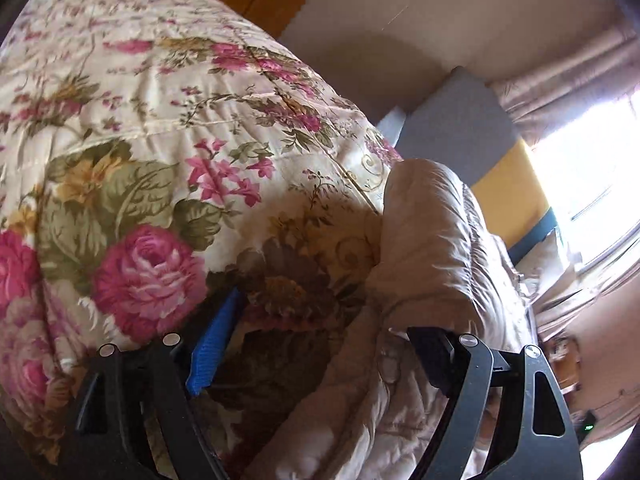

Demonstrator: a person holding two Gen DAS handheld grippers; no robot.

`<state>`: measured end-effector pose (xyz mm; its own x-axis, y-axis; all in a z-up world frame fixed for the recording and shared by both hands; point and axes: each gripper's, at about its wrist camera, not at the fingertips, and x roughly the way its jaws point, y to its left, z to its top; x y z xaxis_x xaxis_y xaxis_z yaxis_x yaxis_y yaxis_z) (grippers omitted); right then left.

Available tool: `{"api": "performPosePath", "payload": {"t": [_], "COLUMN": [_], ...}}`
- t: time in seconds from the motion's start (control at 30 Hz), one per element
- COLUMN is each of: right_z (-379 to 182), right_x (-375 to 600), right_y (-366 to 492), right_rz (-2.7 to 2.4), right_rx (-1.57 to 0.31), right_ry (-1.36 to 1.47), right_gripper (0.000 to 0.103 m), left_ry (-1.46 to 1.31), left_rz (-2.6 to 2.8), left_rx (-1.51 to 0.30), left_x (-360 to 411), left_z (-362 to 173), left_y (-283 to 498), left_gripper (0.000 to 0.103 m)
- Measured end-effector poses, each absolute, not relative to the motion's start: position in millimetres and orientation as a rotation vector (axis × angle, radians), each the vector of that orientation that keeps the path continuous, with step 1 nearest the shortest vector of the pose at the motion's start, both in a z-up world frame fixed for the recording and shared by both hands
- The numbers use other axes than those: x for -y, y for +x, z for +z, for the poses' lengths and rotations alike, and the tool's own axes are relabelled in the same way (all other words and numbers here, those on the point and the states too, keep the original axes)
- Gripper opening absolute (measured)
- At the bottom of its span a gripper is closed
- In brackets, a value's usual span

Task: Fold large clothes
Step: 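Grasp the jacket hem with the right tool while the left tool presses the folded side, then release the hem from the right tool and flatten the folded jacket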

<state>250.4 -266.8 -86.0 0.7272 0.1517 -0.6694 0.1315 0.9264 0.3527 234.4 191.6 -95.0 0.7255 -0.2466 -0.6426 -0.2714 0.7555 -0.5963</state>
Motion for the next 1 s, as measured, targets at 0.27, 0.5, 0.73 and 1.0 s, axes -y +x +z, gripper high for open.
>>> {"api": "performPosePath", "payload": {"t": [0.27,0.5,0.73,1.0], "right_z": [-84,-83,-83,-22], "right_x": [262,258,264,250], "right_y": [247,245,239,215], "right_rz": [0.041,0.014,0.011,-0.006], "right_rx": [-0.744,-0.737,-0.720,-0.504], "right_ry": [0.383,0.346,0.372,0.271], "right_gripper": [0.027,0.031,0.034,0.074], "left_ry": [-0.622,-0.322,0.012,0.023], "left_rz": [0.199,-0.013,-0.023,-0.031], "left_rx": [-0.687,-0.637,-0.823,-0.802], "left_x": [-197,-115,-46,-45], "left_z": [-53,-15,-72,-86], "left_y": [179,233,301,298], "left_gripper": [0.081,0.081,0.088,0.090]}}
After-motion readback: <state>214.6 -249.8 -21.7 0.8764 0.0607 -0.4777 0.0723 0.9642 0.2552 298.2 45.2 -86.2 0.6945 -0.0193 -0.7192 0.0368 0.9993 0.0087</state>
